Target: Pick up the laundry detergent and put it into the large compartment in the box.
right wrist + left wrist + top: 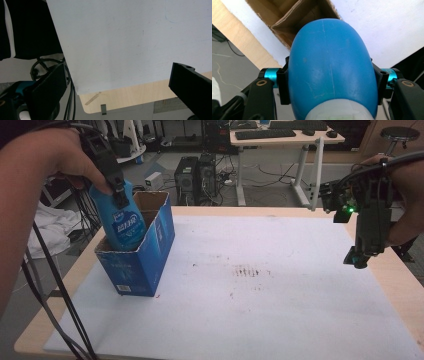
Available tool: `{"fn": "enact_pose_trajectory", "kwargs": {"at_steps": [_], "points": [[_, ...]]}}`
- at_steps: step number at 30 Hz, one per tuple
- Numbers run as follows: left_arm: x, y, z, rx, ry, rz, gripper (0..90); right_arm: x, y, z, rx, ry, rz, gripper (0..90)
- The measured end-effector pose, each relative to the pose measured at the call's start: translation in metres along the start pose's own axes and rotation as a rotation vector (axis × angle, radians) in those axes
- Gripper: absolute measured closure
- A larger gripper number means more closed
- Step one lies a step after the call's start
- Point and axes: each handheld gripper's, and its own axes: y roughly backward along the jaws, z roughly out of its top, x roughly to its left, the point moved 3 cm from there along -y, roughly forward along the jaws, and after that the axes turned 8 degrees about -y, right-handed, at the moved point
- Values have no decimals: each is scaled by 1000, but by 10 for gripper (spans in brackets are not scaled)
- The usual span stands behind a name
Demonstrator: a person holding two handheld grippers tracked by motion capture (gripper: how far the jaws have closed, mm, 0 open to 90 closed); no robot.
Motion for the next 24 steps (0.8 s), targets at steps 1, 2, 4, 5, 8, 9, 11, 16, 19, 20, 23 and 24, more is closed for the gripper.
{"fn": "enact_pose_trajectory", "kwargs": {"at_steps": [1, 2, 4, 5, 8, 9, 11, 16, 19, 20, 23, 24], "points": [[0, -5, 0, 4, -4, 0, 370, 0, 0, 0, 2, 1, 0, 7], [0, -10, 0, 4, -8, -3, 370, -1, 0, 0, 4, -1, 0, 7], [0, -14, 1, -1, -16, -7, 370, -1, -1, 0, 5, 0, 2, 7], [0, -23, 1, -5, -37, -20, 370, -1, -1, 1, 2, -4, 2, 7], [0, -36, 1, 9, -67, -35, 370, -1, -3, 2, 1, 1, 4, 7], [0, -40, 2, 9, -84, -38, 370, -1, -4, 3, 2, 8, 5, 7], [-1, -48, 3, 10, -122, -41, 370, -1, -5, 3, 5, 6, 8, 7], [-2, -66, 4, 38, -177, -22, 370, -1, -5, 4, 2, 3, 9, 7], [-2, -76, 4, 51, -214, -26, 370, -2, -6, 5, 4, 6, 10, 7], [-2, -80, 3, 60, -227, -26, 369, -2, -6, 5, 4, 6, 10, 7], [-2, -88, 2, 80, -237, -29, 370, -2, -6, 6, 6, 10, 11, 7], [-2, -90, 2, 79, -234, -31, 370, -2, -6, 6, 5, 9, 10, 7]]}}
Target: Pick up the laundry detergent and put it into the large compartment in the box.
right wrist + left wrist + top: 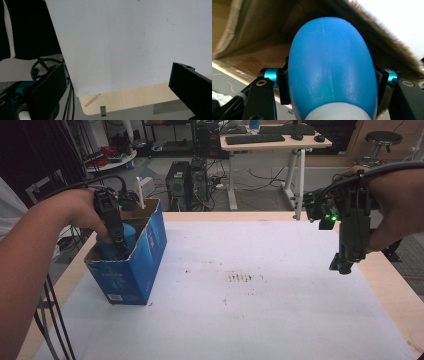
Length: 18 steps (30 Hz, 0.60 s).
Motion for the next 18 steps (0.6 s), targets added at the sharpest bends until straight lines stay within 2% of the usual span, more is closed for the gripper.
{"fn": "enact_pose_trajectory", "kwargs": {"at_steps": [8, 10, 12, 18], "points": [[-1, -14, 2, 1, -35, -8, 369, 0, -2, 2, 6, -4, -4, 7], [-1, -18, 3, 7, -38, -11, 369, 0, -2, 3, 4, 6, 1, 7], [0, -18, 3, -17, -27, -19, 369, 0, -2, 4, 6, 3, 1, 7], [2, -19, 4, -16, -35, -36, 364, 1, -1, 2, 13, -6, 0, 7]]}}
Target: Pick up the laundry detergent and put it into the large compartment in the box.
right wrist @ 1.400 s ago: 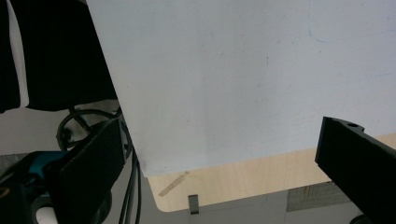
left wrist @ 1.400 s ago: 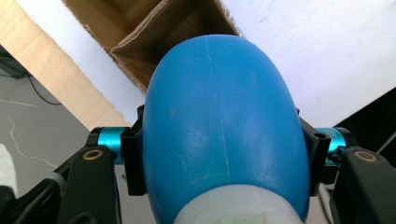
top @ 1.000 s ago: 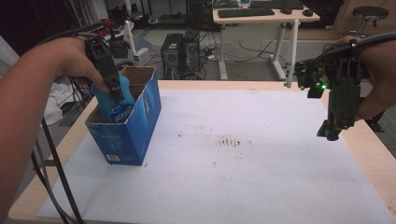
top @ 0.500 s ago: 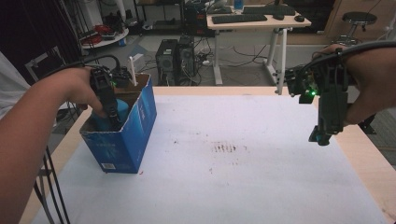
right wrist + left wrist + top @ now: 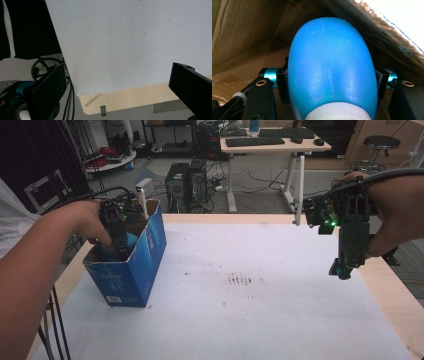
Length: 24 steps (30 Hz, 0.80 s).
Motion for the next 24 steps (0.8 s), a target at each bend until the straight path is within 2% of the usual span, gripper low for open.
{"fn": "enact_pose_trajectory", "kwargs": {"at_steps": [3, 4, 6, 15, 20, 24], "points": [[1, 0, 0, 1, 8, -4, 362, 0, 0, 0, -2, 5, 2, 7], [1, 0, 0, -3, 34, -8, 361, 0, 0, 0, -2, -3, 1, 7], [2, -1, 0, 0, 44, -9, 356, 0, -1, -1, 3, 2, 0, 7], [4, 3, -3, -17, 55, 4, 302, -1, -2, 0, 0, -1, 3, 7], [2, 4, -2, -10, 53, -1, 277, 0, -2, 2, 5, 1, 5, 7], [2, 9, -2, -12, 50, 11, 267, -1, -3, 3, 6, 9, 7, 7]]}}
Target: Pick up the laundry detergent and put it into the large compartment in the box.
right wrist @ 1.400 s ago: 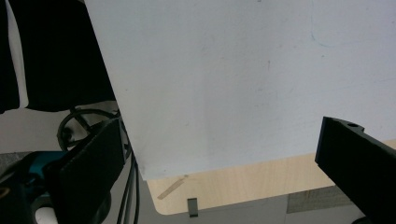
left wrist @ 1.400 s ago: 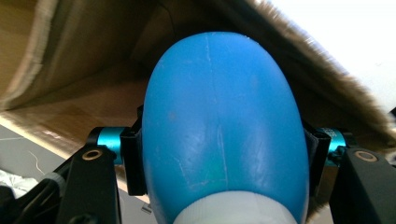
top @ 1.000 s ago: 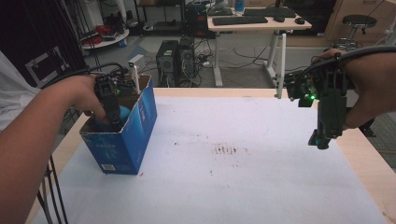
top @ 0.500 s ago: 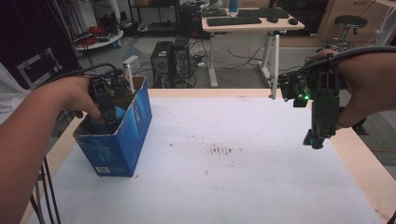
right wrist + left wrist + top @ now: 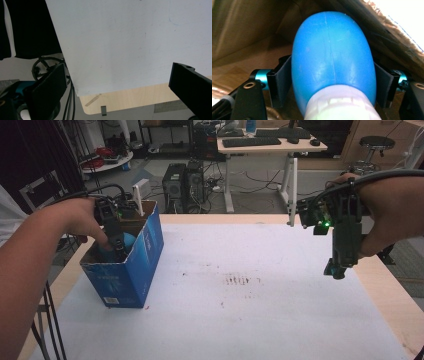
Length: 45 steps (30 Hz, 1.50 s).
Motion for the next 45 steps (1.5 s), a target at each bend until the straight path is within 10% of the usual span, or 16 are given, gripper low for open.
{"fn": "enact_pose_trajectory", "kwargs": {"at_steps": [22, 45], "points": [[-13, 49, -6, -28, -11, 56, 160, 0, -1, 0, -6, 5, 3, 7], [-78, 85, 40, -45, -260, 70, 47, 1, -2, -7, -16, -10, 11, 7]]}}
